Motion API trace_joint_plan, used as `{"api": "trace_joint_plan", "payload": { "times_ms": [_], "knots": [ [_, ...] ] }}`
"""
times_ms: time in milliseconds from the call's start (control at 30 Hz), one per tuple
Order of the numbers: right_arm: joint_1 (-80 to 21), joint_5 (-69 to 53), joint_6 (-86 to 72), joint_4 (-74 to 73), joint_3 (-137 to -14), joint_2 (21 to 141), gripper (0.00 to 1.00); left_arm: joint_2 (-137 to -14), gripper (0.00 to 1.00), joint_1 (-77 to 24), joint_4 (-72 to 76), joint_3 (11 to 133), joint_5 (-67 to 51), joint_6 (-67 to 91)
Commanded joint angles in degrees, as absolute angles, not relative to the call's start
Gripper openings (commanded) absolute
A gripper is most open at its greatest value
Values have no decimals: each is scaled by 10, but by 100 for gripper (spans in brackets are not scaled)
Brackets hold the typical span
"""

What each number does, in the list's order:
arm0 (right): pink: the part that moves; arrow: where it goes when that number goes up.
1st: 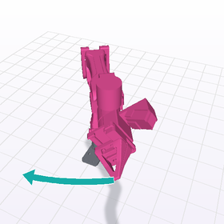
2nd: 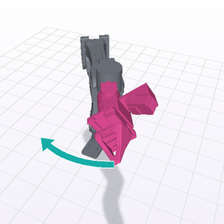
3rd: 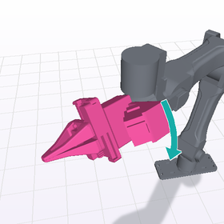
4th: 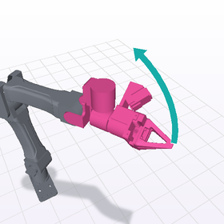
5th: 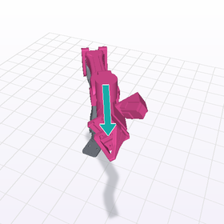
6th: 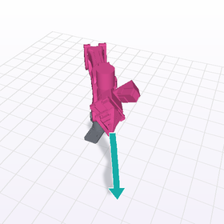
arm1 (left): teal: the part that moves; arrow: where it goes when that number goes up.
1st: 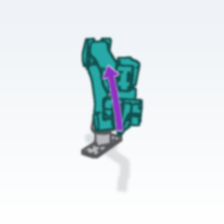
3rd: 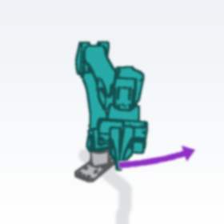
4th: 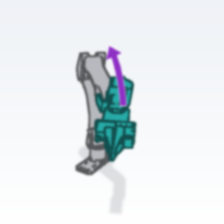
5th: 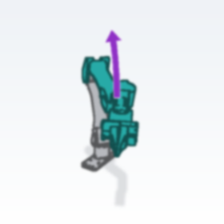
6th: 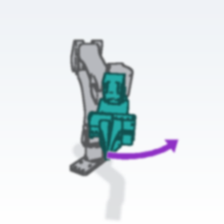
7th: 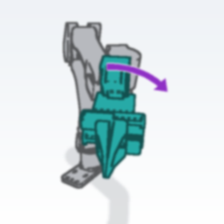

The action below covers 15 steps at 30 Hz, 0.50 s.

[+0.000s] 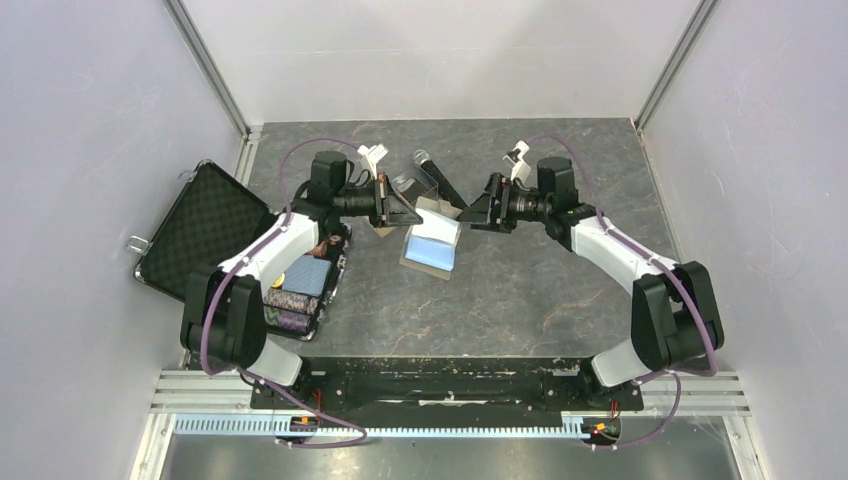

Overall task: Put the credit cards into the card holder
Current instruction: Open the card holder at the center of the board.

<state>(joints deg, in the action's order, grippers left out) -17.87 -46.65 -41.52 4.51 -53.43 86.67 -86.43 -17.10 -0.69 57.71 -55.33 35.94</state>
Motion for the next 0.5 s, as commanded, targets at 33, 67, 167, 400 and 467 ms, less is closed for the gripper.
{"api": "trace_joint_plan", "payload": {
  "times_ms": [33, 67, 167, 400, 467],
  "knots": [
    [-171, -468, -281, -66, -589, 832, 79, -843, 2, -169, -79, 639, -566, 314],
    [-171, -477, -270, -71, -593, 834, 80, -844, 2, -168, -85, 644, -567, 313],
    [-171, -506, -247, -78, -604, 837, 82, -846, 2, -169, -93, 651, -580, 311],
    [-170, -562, -203, -84, -634, 838, 86, -848, 2, -170, -106, 650, -599, 302],
    [-171, -571, -195, -85, -639, 839, 86, -848, 2, -170, -106, 650, -602, 302]
  ]
}}
